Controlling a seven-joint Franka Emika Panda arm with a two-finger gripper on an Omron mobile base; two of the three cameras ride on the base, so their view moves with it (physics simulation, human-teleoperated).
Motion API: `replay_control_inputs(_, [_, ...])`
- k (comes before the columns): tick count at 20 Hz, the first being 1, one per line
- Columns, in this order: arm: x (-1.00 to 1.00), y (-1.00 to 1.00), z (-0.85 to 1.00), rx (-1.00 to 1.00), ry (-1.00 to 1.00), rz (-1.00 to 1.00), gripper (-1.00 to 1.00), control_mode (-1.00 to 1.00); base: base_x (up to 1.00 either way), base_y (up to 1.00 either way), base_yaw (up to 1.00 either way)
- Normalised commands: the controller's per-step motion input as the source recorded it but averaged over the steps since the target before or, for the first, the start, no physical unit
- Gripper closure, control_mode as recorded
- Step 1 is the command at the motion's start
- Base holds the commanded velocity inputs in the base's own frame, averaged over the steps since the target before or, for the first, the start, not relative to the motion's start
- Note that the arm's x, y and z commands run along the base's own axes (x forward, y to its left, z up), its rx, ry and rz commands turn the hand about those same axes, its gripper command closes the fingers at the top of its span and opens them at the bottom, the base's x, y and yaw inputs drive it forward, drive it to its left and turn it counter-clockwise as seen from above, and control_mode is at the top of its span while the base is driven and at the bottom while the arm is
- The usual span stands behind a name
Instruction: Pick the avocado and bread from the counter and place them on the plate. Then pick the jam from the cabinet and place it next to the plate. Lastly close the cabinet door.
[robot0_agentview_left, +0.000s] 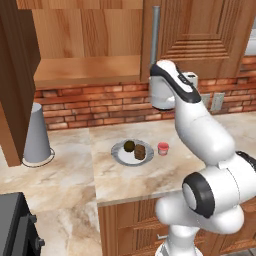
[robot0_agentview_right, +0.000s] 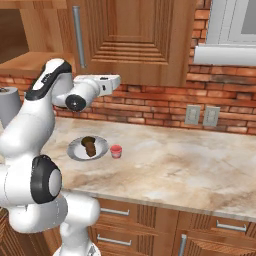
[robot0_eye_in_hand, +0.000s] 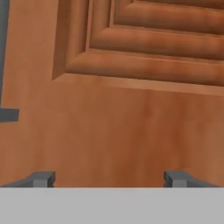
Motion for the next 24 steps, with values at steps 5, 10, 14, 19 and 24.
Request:
replay_control_inputs(5, [0.77,0.16,0.0,-0.06,0.15,-0.13,-1.0,-1.0,0.0,0.0,0.0])
replay_control_inputs(10, [-0.1,0.04,0.22,-0.01,0.07,-0.05,-1.0,-1.0,0.0,0.0,0.0])
replay_control_inputs(14, [-0.6,-0.01,0.48,-0.01,0.03,-0.01,-1.0,-1.0,0.0,0.0,0.0])
replay_control_inputs(19, [-0.72,-0.07,0.69,0.0,0.02,-0.02,-1.0,-1.0,0.0,0.0,0.0])
replay_control_inputs(24, [-0.77,-0.14,0.73,0.0,0.09,-0.04,-1.0,-1.0,0.0,0.0,0.0])
